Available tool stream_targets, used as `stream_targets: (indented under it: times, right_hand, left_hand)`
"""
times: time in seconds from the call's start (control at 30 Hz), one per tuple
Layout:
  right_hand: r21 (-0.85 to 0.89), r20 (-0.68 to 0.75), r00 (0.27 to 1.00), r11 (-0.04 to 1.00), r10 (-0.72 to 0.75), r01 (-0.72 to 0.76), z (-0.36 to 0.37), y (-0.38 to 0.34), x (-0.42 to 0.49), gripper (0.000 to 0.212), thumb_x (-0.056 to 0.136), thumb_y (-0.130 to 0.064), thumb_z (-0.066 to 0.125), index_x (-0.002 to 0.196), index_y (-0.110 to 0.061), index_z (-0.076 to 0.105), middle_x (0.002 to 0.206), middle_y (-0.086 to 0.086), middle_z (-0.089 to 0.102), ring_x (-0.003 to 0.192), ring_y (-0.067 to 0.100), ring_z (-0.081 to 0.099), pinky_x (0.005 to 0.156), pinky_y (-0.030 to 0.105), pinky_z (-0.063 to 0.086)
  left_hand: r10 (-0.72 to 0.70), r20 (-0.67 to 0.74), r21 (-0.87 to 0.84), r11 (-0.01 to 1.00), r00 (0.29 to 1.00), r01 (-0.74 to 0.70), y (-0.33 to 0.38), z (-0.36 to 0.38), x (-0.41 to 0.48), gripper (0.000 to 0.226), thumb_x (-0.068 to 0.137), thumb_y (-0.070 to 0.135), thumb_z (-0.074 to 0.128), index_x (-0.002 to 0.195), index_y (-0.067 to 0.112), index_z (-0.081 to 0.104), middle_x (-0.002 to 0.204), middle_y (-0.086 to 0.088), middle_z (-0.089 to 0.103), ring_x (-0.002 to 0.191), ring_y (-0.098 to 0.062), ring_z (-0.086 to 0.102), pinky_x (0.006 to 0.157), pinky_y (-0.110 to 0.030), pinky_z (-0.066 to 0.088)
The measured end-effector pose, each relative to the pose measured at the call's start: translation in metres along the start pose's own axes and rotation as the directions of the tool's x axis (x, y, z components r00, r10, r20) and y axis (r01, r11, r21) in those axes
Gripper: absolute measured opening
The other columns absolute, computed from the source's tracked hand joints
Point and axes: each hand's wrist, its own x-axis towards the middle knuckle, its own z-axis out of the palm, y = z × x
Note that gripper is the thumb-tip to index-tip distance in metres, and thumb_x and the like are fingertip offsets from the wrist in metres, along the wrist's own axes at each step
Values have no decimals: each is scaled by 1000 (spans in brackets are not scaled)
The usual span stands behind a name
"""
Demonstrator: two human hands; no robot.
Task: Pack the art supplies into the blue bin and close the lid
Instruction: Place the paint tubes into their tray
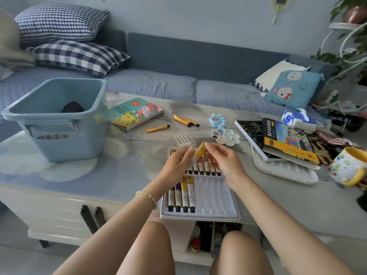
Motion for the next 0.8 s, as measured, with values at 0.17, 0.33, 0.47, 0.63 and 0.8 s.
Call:
stream_targets:
  times: [0.17,0.33,0.47,0.63,0.8]
  right_hand:
    - [-25,26,999,999,35,-35,-25,8,-8,11,90,-16,61,96,-11,68,85,2,71,75,9,68,59,17,50]
    - [-82,96,994,996,48,-40,-26,24,-19,10,88,-9,63,96,-8,68,82,4,72,70,9,68,58,18,53]
    - [-120,124,992,992,39,-24,-21,30,-21,9,87,-9,64,93,-12,69,82,5,73,70,11,70,62,21,56]
    - [-232,134,991,972,5,27,-18,35,-20,6,85,-11,67,88,-15,71,83,2,73,69,11,69,61,23,56]
    - [-550,219,974,818,-56,171,-15,47,-16,8,83,-19,70,90,-19,74,83,5,70,62,9,56,56,17,46]
  left_hand:
    - [-116,41,340,935,992,96,-25,-12,-4,41,92,32,57,132,24,48,126,6,54,117,-12,50,99,-30,40]
    - [9,62,553,832,998,-42,-35,-15,-8,63,78,38,72,134,25,46,128,5,50,118,-12,43,103,-28,34]
    - [18,58,543,838,998,-47,-38,-15,-7,66,75,39,74,133,27,46,128,6,51,117,-12,45,100,-27,35]
    - [32,40,550,833,999,-49,-41,-14,-6,53,84,37,66,132,26,48,130,4,52,121,-14,44,103,-29,33]
    - [-1,35,469,883,999,-15,-38,-15,-7,37,97,17,43,133,23,49,136,0,50,127,-13,39,101,-23,25]
